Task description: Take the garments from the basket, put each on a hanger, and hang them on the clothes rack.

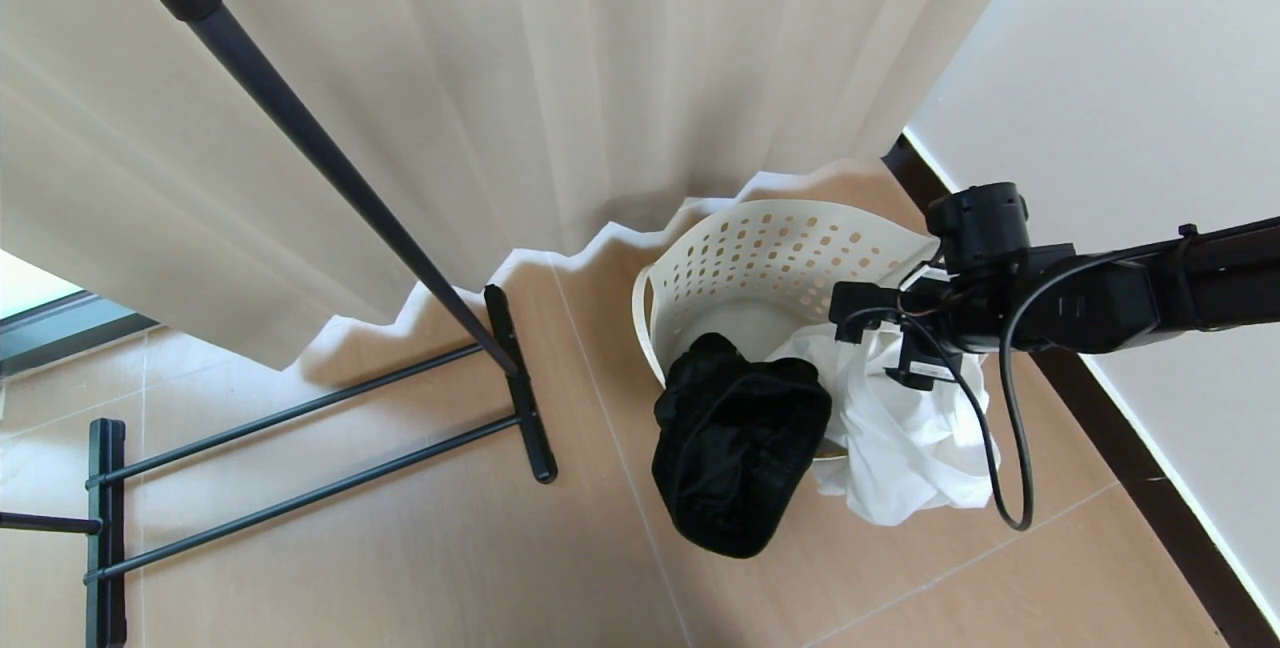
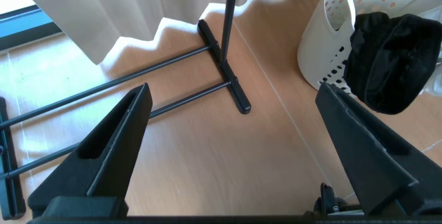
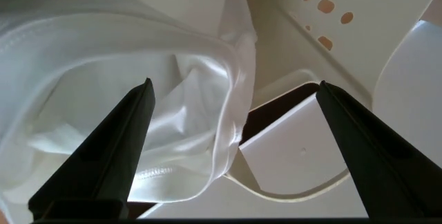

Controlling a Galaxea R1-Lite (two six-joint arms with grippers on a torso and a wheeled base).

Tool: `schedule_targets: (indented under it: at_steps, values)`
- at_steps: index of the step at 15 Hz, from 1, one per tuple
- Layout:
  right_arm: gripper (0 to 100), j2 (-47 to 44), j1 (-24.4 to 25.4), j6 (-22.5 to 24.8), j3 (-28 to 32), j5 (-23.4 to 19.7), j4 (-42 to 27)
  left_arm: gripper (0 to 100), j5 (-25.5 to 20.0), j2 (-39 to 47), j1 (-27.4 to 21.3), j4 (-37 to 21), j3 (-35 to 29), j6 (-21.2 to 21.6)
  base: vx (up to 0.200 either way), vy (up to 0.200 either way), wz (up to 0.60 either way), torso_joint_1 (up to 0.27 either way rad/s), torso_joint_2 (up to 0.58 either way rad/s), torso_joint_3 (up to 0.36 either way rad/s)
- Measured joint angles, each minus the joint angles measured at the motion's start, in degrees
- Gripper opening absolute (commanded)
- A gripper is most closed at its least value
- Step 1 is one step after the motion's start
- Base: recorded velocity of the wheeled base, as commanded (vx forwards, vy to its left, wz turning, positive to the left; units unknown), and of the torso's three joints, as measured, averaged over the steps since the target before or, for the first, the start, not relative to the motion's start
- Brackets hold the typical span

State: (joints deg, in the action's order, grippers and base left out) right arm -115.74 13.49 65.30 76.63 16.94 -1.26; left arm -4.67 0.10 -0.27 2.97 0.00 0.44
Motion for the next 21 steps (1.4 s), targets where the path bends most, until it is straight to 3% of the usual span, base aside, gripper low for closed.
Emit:
schedule_targets:
  at_steps: [12,13,17,21]
  values:
    - [100,-6.1,-1.6,-0.4,5.7,1.9,4.9,100,0.0,0.0,0.0,0.0,0.0,0.0,0.0,0.0,0.0,0.0,0.0,0.0]
    - [0,-6.4,-1.6,-0.5,5.9,1.9,4.9,100,0.0,0.0,0.0,0.0,0.0,0.0,0.0,0.0,0.0,0.0,0.0,0.0]
    - [0,-5.8,-1.4,-2.1,4.2,1.8,6.5,100,0.0,0.0,0.0,0.0,0.0,0.0,0.0,0.0,0.0,0.0,0.0,0.0]
    - [0,0.4,-1.1,-2.4,-6.8,1.8,16.7,100,0.0,0.0,0.0,0.0,0.0,0.0,0.0,0.0,0.0,0.0,0.0,0.0]
